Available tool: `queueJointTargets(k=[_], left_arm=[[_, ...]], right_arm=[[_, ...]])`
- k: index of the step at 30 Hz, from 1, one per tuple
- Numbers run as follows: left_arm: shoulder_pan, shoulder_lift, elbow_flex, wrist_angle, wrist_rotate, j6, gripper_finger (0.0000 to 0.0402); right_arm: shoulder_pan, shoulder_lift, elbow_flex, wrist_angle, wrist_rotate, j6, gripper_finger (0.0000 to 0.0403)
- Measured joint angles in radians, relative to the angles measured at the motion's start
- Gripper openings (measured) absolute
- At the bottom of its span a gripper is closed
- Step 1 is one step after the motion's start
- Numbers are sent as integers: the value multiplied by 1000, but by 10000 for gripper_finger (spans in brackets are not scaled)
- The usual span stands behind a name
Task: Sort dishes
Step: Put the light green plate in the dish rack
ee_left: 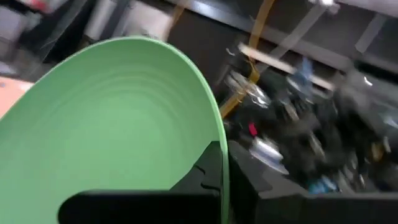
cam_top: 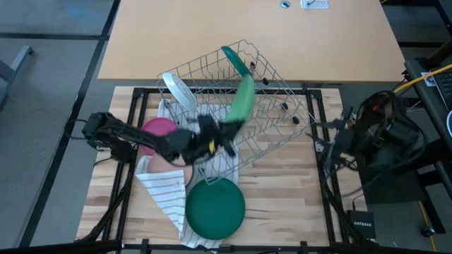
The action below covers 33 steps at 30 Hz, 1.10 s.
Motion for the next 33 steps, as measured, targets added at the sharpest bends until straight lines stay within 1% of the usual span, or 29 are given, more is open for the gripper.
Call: queueJointTargets(k=[4, 7, 11, 16, 21, 25, 29, 33], left_arm=[[88, -39, -6, 0, -38, -49, 0], [146, -55, -6, -2, -40, -55, 0], [226, -58, -8, -1, -43, -73, 0], [325, -59, -8, -12, -50, -154, 0], [385, -60, -8, -35, -54, -199, 0], [411, -61, -32, -67, -130, -243, 0], [437, -91, -125, -58, -166, -340, 0], [456, -177, -262, -49, -170, -446, 0]], right_arm=[[0, -162, -220, 0, 64, 128, 145], [0, -271, -383, 6, 93, 258, 145], [0, -400, -584, 50, 102, 405, 145], [0, -509, -801, 243, 102, 410, 145], [0, -526, -921, 385, 102, 407, 145], [0, -512, -979, 500, 100, 407, 145], [0, -484, -1006, 527, 43, 407, 145], [0, -478, -1012, 525, 2, 407, 145]])
